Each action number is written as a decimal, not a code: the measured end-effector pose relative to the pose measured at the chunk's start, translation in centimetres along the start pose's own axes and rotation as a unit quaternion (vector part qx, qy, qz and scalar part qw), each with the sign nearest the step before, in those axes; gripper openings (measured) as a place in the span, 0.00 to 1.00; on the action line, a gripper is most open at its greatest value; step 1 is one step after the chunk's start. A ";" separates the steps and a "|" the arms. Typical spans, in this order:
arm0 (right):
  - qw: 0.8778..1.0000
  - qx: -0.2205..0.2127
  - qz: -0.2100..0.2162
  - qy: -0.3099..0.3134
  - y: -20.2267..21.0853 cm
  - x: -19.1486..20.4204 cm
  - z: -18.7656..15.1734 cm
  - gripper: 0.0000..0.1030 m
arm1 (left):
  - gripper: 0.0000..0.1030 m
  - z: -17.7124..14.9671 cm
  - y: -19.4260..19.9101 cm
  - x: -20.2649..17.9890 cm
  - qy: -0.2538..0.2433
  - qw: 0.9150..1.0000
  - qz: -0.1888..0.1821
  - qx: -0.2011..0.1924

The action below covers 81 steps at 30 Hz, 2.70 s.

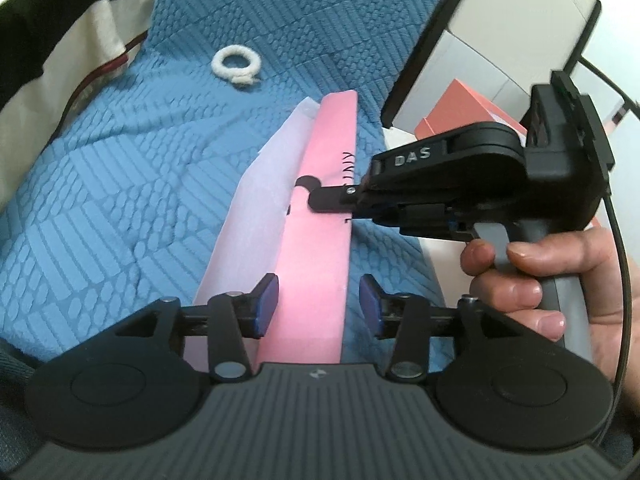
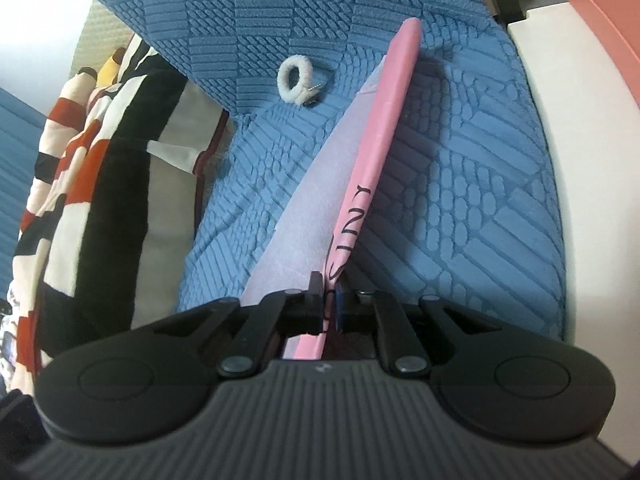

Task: Fold shopping bag

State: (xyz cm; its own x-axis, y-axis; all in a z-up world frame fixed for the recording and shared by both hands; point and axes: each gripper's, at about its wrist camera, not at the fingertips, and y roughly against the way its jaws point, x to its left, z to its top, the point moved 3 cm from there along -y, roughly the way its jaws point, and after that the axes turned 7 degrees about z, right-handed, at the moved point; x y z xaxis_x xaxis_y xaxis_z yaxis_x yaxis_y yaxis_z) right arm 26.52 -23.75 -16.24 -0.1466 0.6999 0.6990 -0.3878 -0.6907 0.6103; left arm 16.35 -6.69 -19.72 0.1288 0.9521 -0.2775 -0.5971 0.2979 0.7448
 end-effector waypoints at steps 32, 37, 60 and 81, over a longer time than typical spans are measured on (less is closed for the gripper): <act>1.000 0.005 0.027 -0.011 2.2 -0.5 -0.4 0.27 | 0.09 -0.5 -2.1 -1.0 0.011 0.999 0.004 0.033; 0.999 -0.009 0.038 0.009 2.6 0.5 -0.3 0.29 | 0.07 -0.2 -2.4 1.7 0.087 0.995 -0.018 0.053; 0.993 0.030 -0.006 0.111 -1.7 3.0 -2.1 0.26 | 0.10 1.5 -1.2 7.8 0.176 0.981 -0.063 0.059; 0.995 0.002 -0.030 0.091 -0.9 2.1 -0.9 0.26 | 0.10 2.4 -3.2 4.4 0.037 0.998 -0.002 0.042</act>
State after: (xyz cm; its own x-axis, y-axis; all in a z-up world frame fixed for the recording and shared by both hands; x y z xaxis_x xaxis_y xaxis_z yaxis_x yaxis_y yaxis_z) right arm 25.75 -21.49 -15.60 -0.2868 0.7605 0.5826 -0.3978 -0.6478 0.6497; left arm 20.76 -3.25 -21.88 0.0693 0.9441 -0.3224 -0.5282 0.3089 0.7909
